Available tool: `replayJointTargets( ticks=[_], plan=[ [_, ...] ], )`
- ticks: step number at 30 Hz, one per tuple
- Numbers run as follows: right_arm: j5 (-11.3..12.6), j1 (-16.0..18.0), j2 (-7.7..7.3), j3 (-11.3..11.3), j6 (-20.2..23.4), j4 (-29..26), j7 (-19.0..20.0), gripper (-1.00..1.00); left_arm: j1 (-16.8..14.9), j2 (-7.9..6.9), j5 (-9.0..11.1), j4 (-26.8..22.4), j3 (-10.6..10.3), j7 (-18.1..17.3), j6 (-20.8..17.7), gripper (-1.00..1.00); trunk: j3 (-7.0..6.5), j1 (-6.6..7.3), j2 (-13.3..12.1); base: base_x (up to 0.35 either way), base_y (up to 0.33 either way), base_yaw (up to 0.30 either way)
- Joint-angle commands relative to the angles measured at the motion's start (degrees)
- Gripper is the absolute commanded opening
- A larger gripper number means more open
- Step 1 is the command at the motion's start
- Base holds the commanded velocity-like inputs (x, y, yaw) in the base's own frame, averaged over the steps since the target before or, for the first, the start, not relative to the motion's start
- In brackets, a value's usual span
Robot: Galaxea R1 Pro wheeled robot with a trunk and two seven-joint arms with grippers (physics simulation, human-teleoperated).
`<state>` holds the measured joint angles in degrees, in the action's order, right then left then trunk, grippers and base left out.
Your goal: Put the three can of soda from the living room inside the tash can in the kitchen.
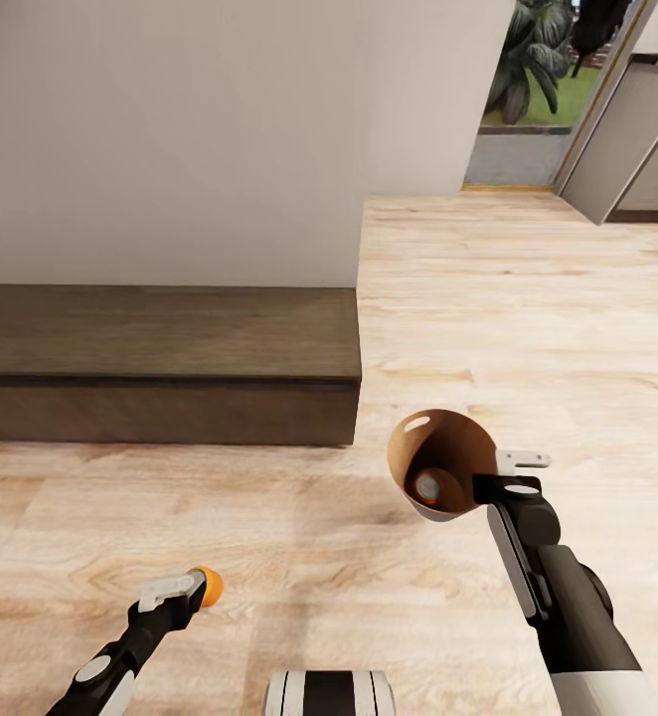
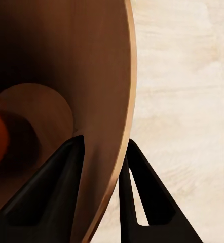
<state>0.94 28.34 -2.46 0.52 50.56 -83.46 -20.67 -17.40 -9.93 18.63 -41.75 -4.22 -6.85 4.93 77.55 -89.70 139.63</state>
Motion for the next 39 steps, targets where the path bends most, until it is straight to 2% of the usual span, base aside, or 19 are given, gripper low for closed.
replayJointTargets(
  ticks=[1, 19, 39],
  plan=[
    [-0.3, 0.0, 0.00, 0.0, 0.0, 0.0, 0.1, -1.00, 0.0, 0.00, 0.0, 0.0, 0.0, 0.0, 0.0, 1.00, -0.01, 0.01, 0.0, 0.000, 0.000, 0.000],
    [-0.3, 0.0, 0.00, 0.0, 0.0, 0.0, 0.1, -1.00, 0.0, -0.02, 0.0, 0.0, 0.0, 0.0, 0.1, 1.00, 0.07, 0.01, 0.0, 0.074, 0.000, 0.000],
    [-0.3, 0.0, 0.00, 0.0, 0.0, -0.1, 0.2, -1.00, 0.0, -0.01, 0.0, 0.0, 0.0, 0.0, 0.1, 1.00, 1.74, 0.01, 0.0, 0.000, 0.000, 0.000]
  ],
)
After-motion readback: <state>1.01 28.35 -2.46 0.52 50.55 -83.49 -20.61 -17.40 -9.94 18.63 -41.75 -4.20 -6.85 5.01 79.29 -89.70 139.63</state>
